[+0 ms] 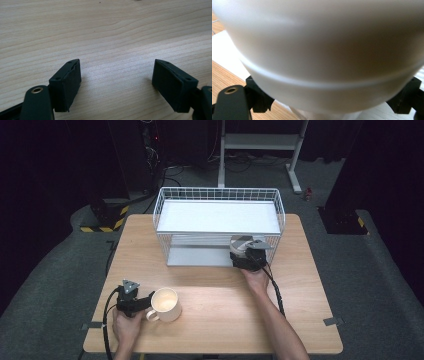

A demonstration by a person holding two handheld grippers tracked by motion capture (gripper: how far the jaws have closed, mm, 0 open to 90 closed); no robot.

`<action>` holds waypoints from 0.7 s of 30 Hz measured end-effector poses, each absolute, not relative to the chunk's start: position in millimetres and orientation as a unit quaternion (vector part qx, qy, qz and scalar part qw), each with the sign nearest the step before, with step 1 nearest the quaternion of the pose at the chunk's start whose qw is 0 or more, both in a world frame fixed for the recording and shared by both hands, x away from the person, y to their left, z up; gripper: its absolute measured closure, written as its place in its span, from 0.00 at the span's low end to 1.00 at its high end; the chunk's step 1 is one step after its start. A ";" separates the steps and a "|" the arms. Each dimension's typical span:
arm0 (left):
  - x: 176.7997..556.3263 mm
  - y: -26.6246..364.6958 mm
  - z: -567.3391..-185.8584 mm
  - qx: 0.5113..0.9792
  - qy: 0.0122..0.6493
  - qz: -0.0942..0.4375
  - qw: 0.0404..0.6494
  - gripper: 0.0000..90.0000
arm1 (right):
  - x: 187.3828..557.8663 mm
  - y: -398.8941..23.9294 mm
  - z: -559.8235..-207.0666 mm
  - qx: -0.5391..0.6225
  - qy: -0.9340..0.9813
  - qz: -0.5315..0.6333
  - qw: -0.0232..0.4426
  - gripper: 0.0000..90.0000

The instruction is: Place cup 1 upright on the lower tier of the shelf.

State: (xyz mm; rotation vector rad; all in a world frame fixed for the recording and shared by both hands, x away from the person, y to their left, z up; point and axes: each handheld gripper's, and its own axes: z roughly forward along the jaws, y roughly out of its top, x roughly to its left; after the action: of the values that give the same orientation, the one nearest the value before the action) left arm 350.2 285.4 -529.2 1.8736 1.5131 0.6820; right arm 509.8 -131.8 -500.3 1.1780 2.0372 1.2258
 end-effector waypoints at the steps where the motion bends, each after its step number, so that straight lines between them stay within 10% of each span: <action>1: 350.2 285.4 -529.2 0.711 0.574 0.259 0.314 0.26 | 509.8 -131.8 -500.3 0.430 0.745 0.448 0.242 0.15; 21: 350.2 285.4 -529.2 0.711 0.574 0.259 0.314 0.26 | 508.2 -137.3 -495.6 0.432 0.740 0.458 0.237 0.11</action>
State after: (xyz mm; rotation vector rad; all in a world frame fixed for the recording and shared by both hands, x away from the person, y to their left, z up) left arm 350.2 285.4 -529.2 1.8734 1.5130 0.6821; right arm 508.2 -137.3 -495.6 1.1852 2.0276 1.2565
